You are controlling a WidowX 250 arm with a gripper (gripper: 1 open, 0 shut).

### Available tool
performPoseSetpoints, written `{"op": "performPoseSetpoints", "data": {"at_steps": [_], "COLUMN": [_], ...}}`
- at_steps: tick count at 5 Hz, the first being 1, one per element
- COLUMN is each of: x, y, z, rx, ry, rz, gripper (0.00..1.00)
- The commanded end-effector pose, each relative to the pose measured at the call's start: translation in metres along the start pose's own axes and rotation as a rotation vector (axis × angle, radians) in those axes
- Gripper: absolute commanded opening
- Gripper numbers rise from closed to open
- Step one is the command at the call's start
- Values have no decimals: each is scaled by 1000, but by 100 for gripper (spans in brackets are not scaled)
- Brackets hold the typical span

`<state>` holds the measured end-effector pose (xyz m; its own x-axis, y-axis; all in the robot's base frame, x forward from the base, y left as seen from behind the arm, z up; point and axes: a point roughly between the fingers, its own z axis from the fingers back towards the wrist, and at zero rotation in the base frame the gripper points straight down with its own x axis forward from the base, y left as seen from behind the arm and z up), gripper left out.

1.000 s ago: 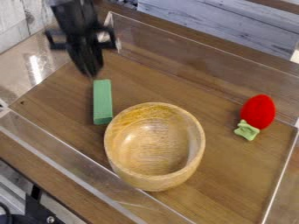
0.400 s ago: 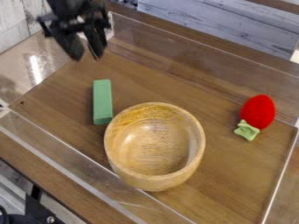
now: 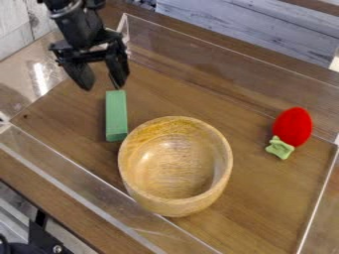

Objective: Put the green block in the brown bowl

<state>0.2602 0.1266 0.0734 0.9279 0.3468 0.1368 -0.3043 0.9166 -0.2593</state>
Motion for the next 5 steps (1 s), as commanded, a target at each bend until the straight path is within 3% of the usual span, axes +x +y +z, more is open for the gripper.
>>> {"op": "performPoseSetpoints", "data": {"at_steps": [1,2,3,4,5], "x": [3,1,-2,1,5], "y": [-2,0,0,-4,-12], "z": [-3,-12,-11,4,13], "rx": [19,33,39,40,22], "ry": [-33,-36,-43,-65,-77], "rz": [22,64,92,107,66], "gripper": [100,0,0,0,0]}}
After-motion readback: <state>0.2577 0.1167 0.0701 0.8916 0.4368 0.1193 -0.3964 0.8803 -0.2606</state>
